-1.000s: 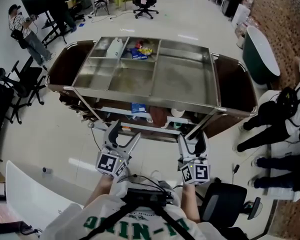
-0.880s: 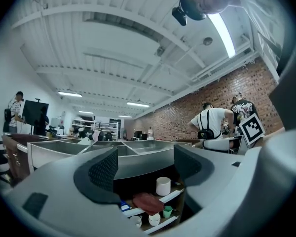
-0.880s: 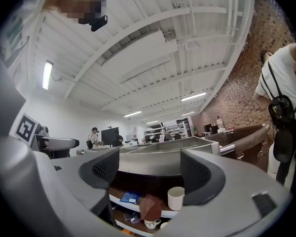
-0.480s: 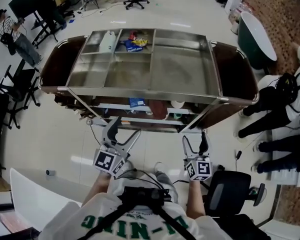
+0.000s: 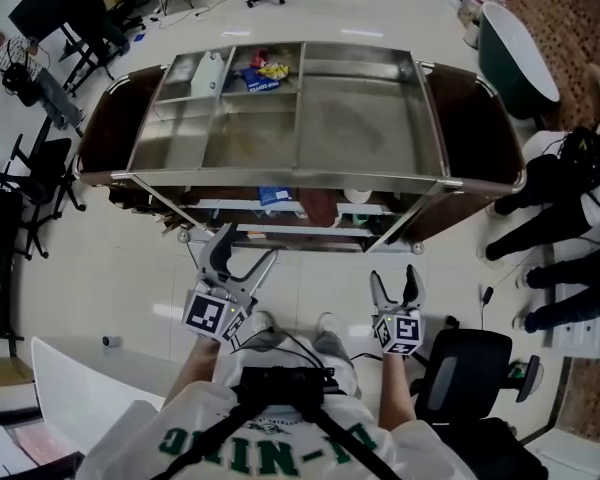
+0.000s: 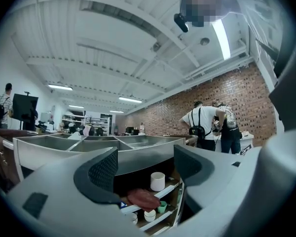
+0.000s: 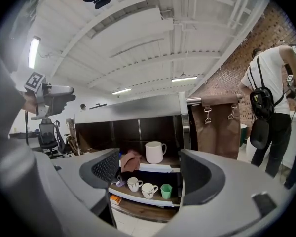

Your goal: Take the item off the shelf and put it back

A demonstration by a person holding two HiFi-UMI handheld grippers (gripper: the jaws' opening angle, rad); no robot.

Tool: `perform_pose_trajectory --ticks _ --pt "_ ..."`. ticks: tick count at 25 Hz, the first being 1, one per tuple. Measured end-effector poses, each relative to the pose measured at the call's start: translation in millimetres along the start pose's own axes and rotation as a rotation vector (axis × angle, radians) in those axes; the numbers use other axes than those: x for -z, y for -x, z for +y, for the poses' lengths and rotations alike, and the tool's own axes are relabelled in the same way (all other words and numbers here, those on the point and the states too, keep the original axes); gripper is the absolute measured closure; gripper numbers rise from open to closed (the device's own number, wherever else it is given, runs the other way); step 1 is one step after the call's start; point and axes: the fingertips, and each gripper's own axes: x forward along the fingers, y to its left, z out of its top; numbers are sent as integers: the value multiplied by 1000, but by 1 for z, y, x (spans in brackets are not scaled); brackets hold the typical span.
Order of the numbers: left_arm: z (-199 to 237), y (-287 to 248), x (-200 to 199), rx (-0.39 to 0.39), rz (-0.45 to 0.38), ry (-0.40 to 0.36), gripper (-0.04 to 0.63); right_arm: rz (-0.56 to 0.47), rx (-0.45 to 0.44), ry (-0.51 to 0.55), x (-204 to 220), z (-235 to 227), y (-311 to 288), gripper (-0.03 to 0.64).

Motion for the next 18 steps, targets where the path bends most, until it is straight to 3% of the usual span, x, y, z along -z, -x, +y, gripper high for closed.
perform_pose_trajectory --ticks 9,12,18 --pt "18 18 4 -98 48 -17 250 102 -89 -35 46 34 -94 222" --pt "18 24 -5 -137 68 32 250 124 -56 -12 62 25 -134 186" --pt "38 59 -1 -258 116 48 250 167 -5 -67 73 9 -213 146"
